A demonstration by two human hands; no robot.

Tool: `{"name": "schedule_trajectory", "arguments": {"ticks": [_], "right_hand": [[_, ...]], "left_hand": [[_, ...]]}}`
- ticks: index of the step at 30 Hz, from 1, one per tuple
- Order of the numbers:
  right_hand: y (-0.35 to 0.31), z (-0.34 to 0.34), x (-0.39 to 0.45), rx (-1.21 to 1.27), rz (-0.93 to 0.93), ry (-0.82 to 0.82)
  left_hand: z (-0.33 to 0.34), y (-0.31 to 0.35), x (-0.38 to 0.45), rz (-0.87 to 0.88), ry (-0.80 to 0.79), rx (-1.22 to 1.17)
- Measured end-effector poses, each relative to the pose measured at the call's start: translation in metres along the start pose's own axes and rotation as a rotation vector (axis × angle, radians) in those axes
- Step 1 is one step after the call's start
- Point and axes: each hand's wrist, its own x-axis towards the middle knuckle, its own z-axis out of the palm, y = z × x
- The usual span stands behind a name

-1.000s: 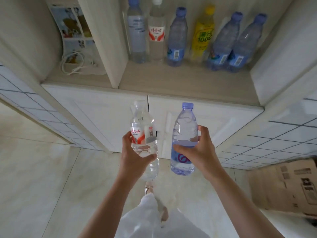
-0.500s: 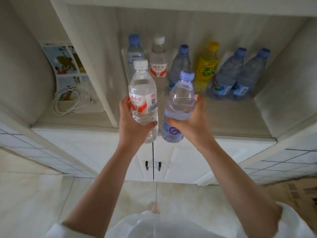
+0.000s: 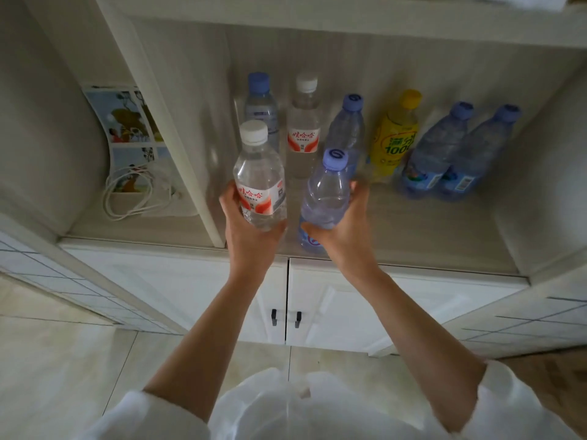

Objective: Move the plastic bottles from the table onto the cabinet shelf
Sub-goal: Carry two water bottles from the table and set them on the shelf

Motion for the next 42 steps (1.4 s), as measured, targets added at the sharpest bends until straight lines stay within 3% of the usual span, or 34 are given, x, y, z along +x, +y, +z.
{"name": "schedule_trajectory", "arguments": {"ticks": [9,13,34,42], "right_hand": [[0.015,0.0,-0.014,-0.086,-0.036,-0.054],[0.024,-0.005,-0.019,-0.058,-0.002,-0.075],[0.031,0.049,0.057,-0.222,-0.026,-0.014],[0.036,0.051,0.058,-0.214,-0.037,-0.005]], "left_hand": [[-0.005,-0.007,-0.012,0.057,-0.072,0.033],[-0.014,-0.015,-0.014,0.062,-0.097,0.155],[0.037,-0.027,0.039,-0.023,0.166,0.33],[0.041,-0.03,0.046,-0.068,0.141,0.295]]}}
